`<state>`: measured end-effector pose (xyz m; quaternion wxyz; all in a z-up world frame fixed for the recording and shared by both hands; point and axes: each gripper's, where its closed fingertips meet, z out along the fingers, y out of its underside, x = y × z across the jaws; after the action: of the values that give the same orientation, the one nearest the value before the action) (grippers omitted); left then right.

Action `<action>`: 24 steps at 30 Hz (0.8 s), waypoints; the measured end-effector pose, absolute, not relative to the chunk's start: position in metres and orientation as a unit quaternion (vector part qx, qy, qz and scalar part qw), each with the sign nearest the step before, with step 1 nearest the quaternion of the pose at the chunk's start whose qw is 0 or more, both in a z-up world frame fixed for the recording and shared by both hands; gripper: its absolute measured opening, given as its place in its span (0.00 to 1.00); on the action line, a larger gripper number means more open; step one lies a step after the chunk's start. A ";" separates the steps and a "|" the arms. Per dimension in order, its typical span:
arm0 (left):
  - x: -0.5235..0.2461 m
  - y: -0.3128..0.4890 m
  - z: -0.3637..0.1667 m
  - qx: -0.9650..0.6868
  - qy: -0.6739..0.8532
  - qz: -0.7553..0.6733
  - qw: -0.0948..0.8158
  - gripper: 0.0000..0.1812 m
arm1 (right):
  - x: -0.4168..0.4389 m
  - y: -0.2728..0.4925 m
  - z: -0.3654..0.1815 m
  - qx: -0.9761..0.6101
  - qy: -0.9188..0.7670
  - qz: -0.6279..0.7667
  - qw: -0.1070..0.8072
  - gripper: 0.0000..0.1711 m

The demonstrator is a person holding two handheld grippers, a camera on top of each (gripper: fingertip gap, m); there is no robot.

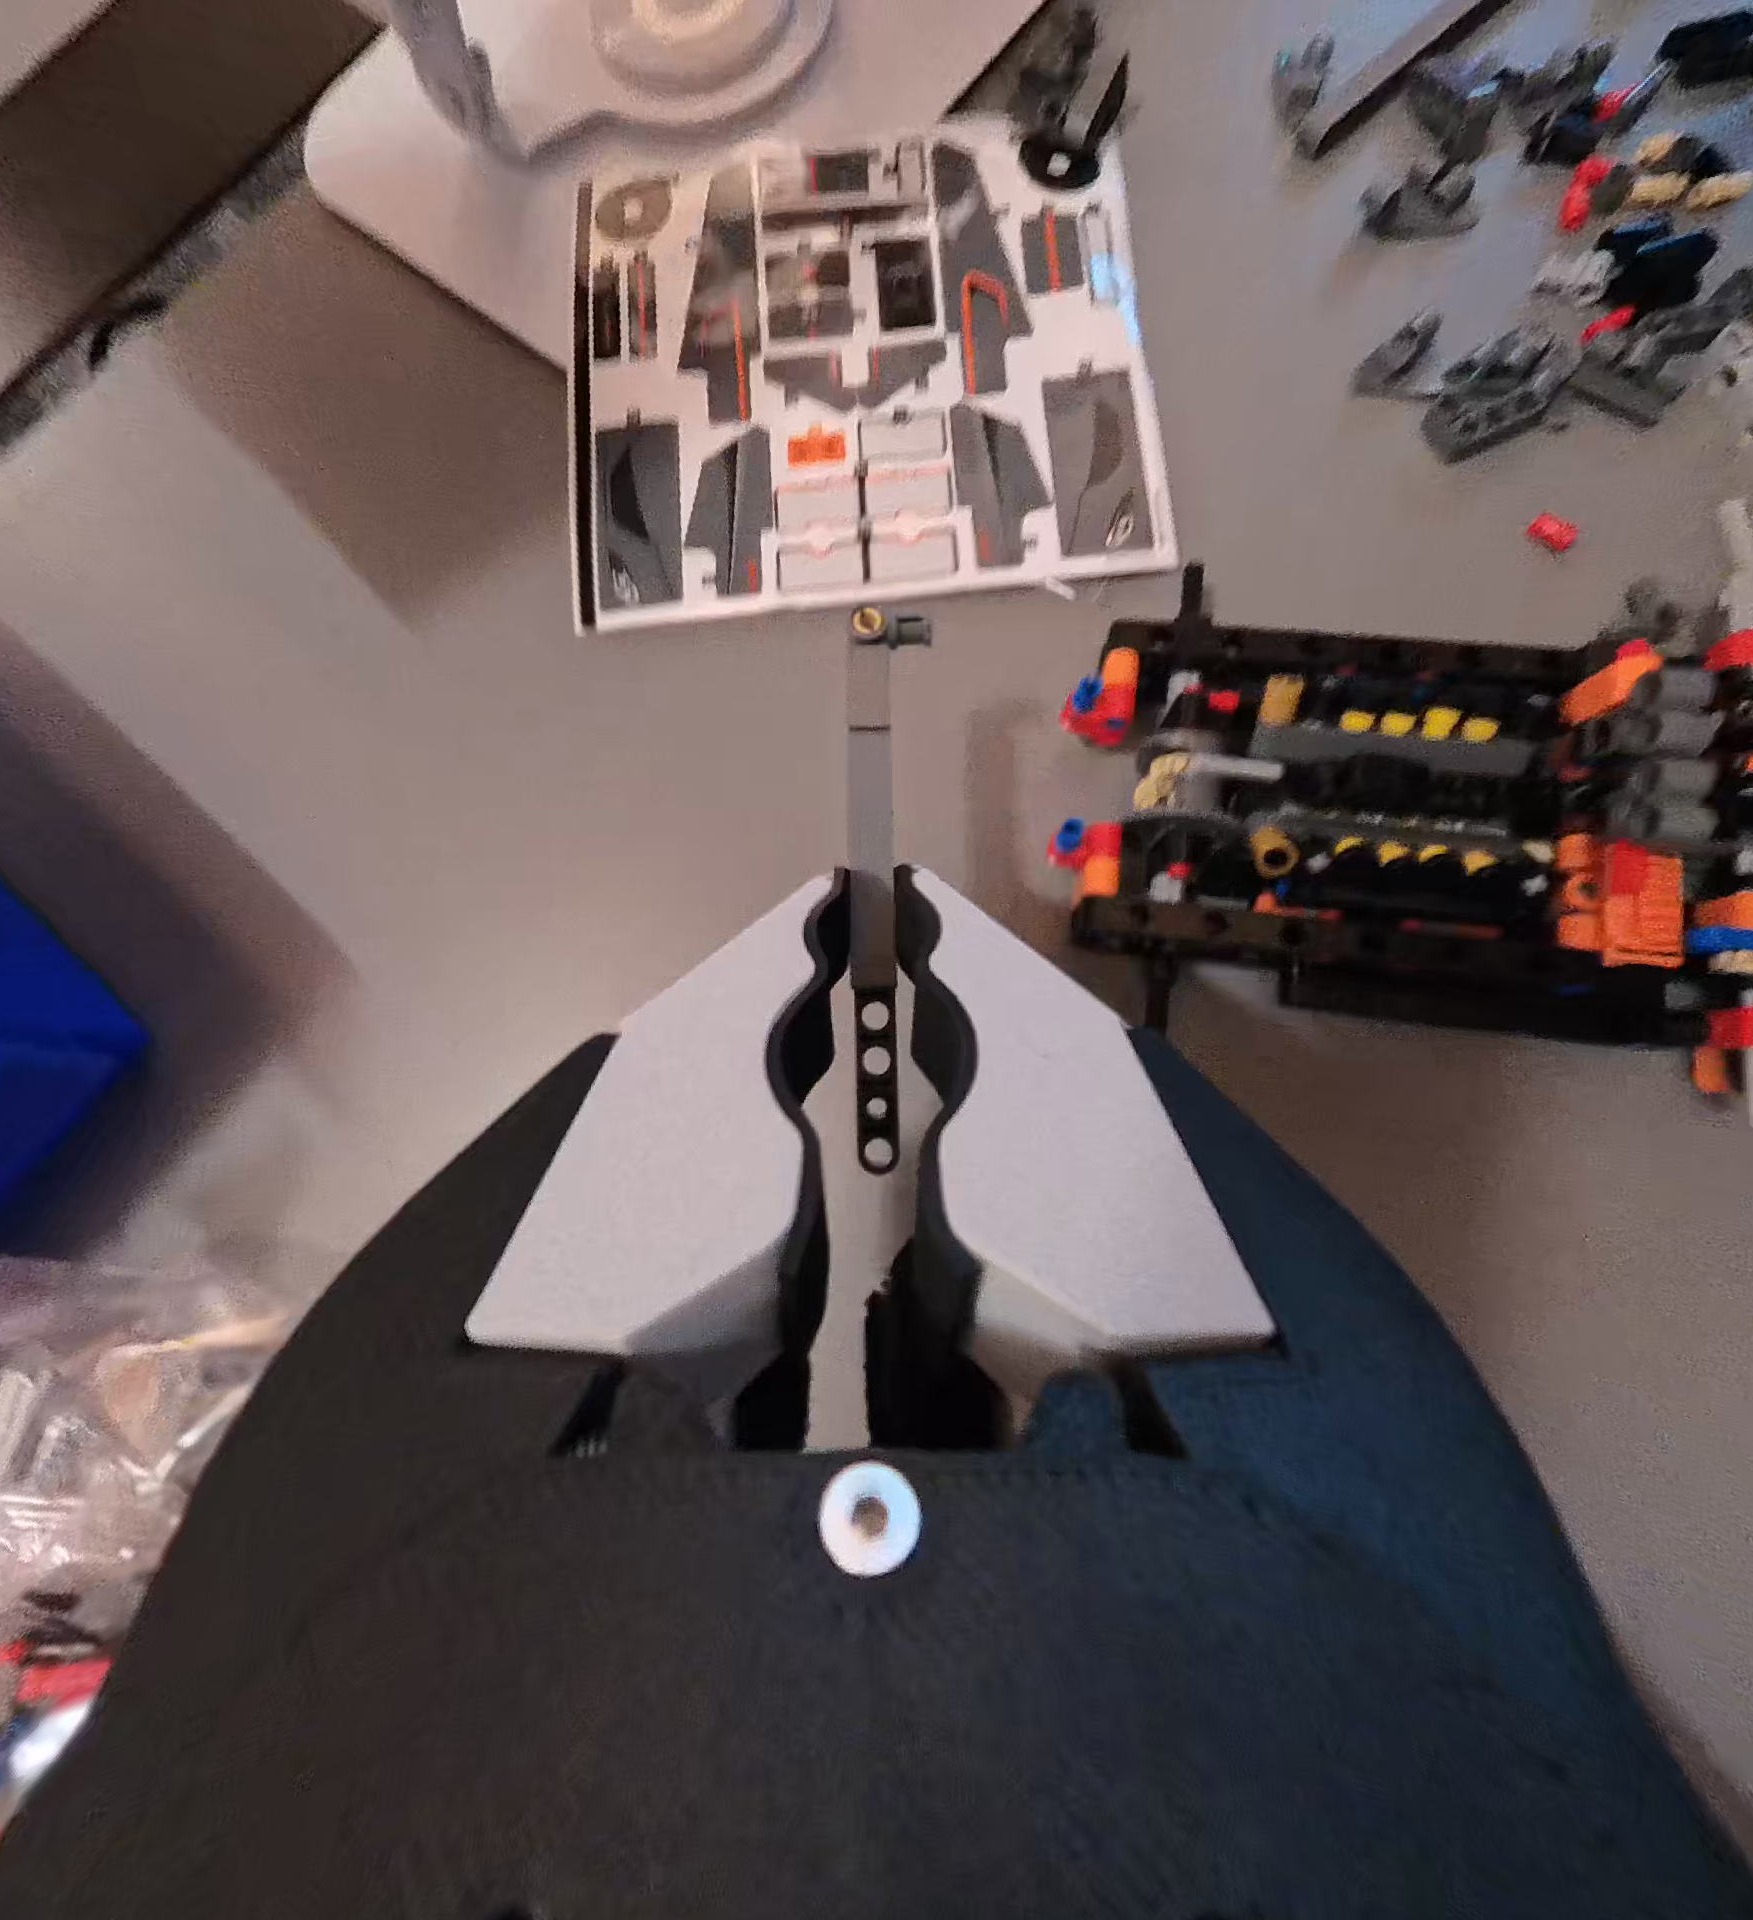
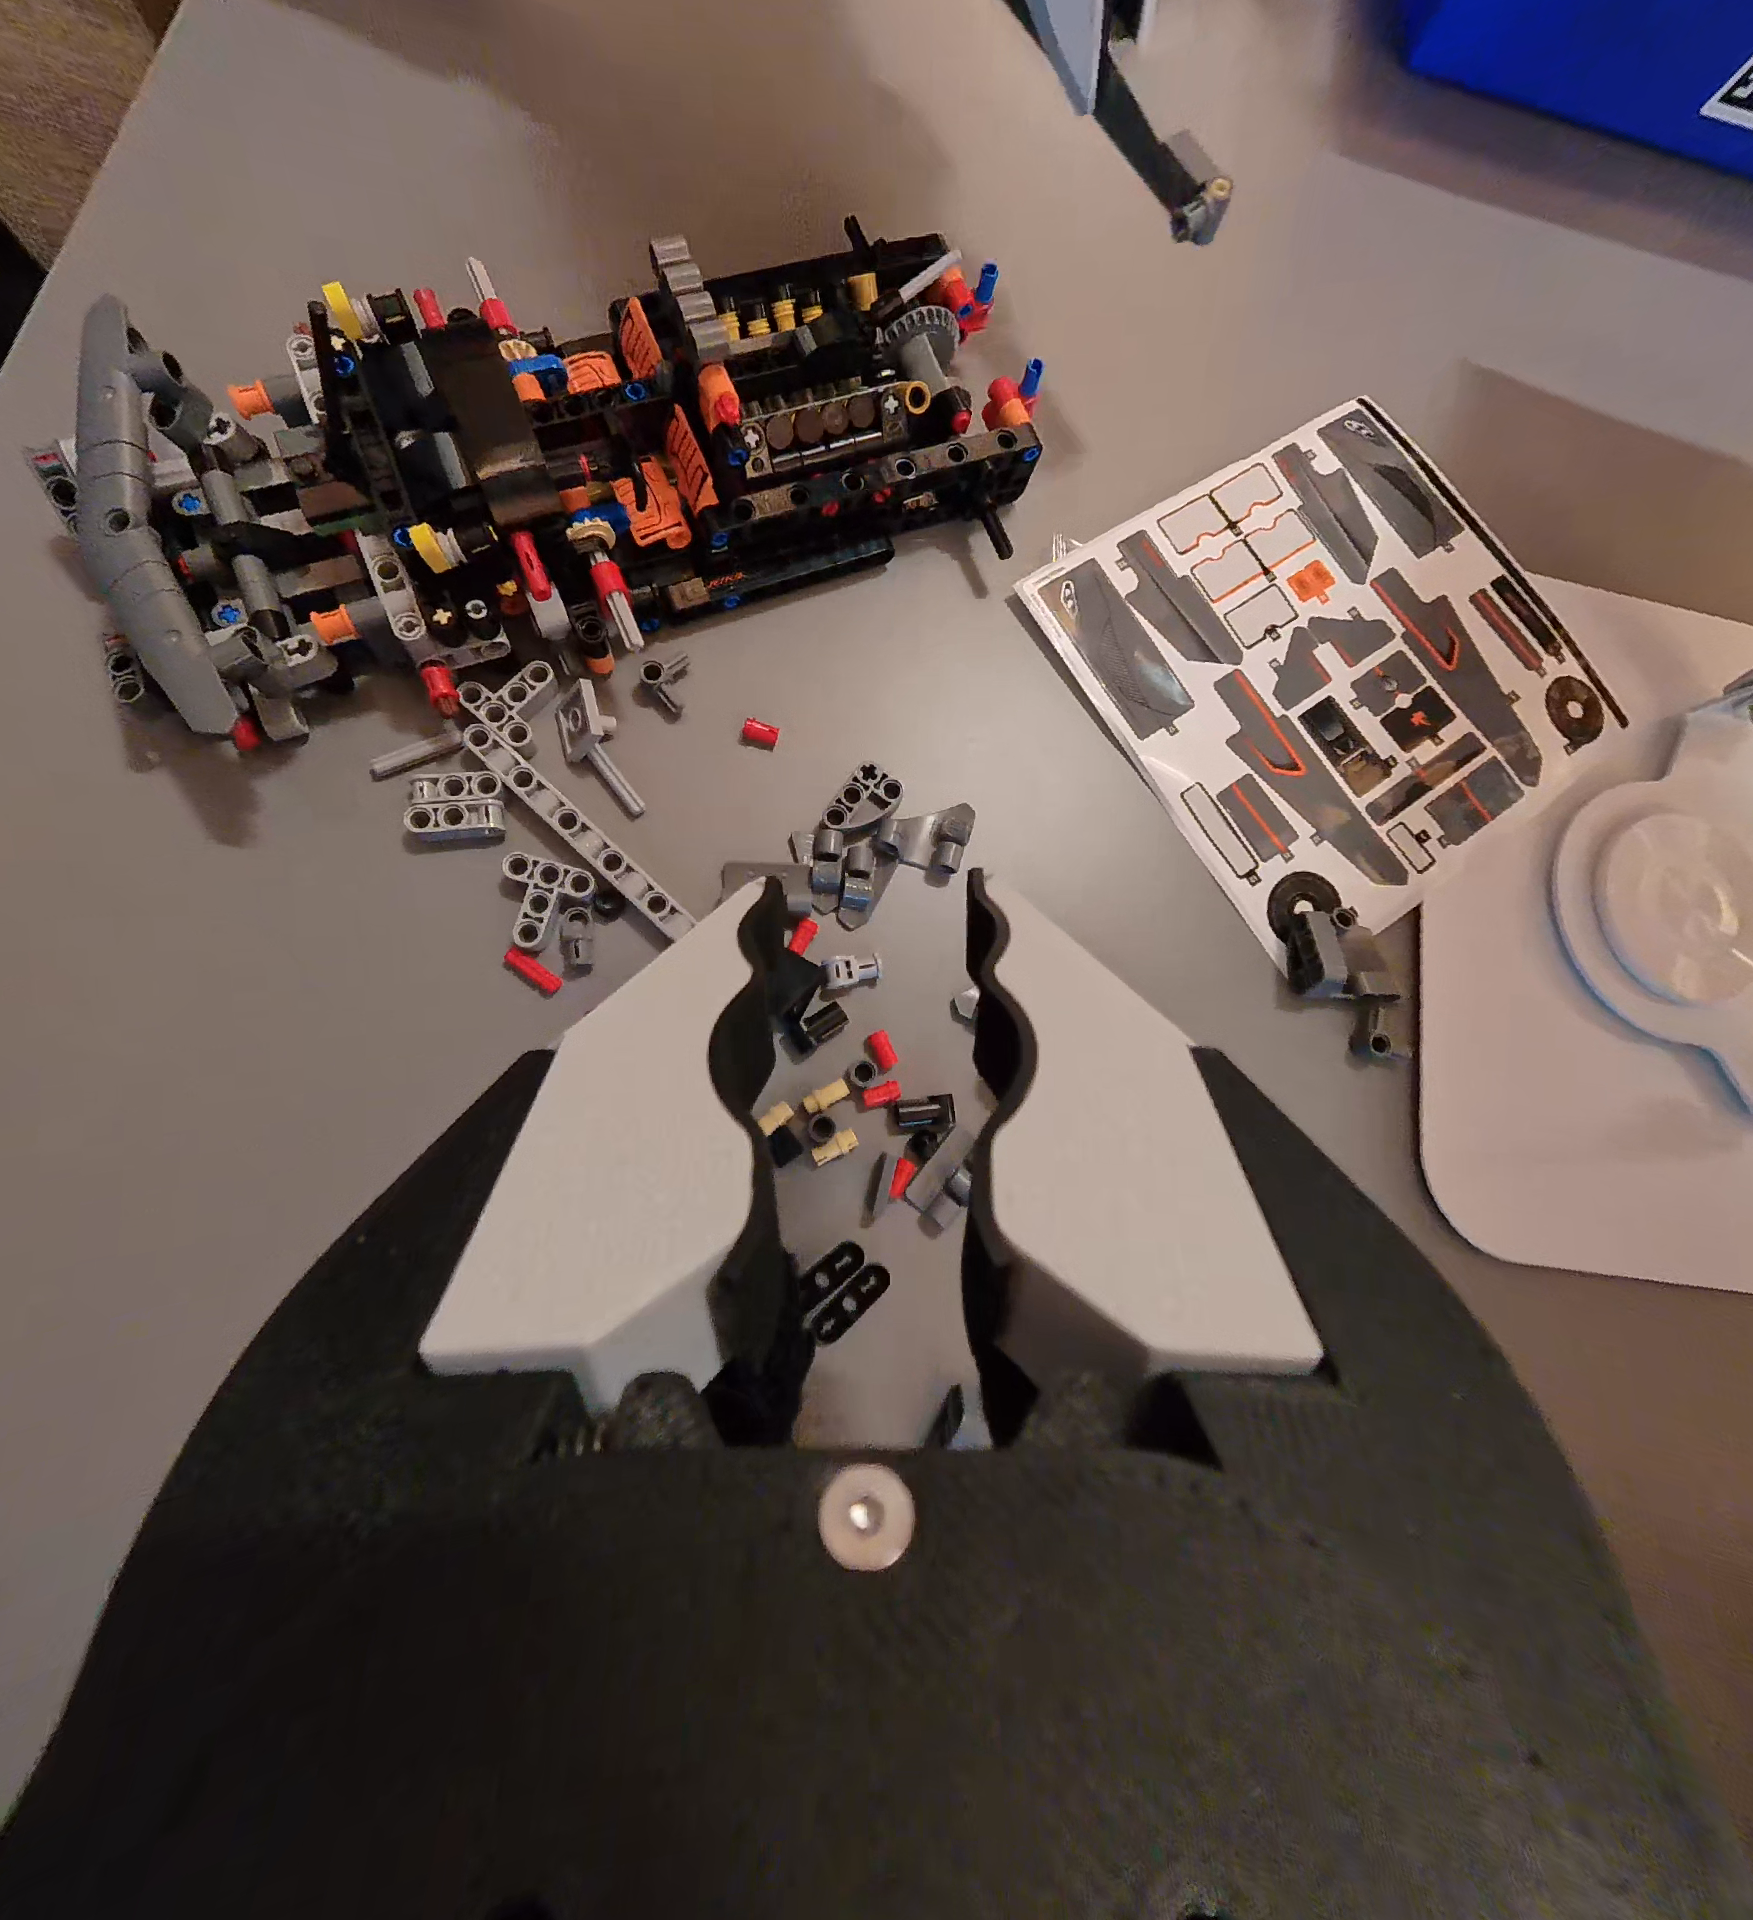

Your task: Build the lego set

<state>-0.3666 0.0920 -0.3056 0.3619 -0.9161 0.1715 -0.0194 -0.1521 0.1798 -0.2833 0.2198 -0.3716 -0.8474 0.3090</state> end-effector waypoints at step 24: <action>-0.377 0.056 -0.346 -0.928 0.138 -0.016 0.346 0.12 | -0.156 0.177 -0.290 -0.374 -0.853 0.301 0.207 0.19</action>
<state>-0.3769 0.0560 -0.3463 0.3461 -0.9278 0.1382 -0.0164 -0.1563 0.1768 -0.2904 0.2065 -0.3743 -0.8526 0.3006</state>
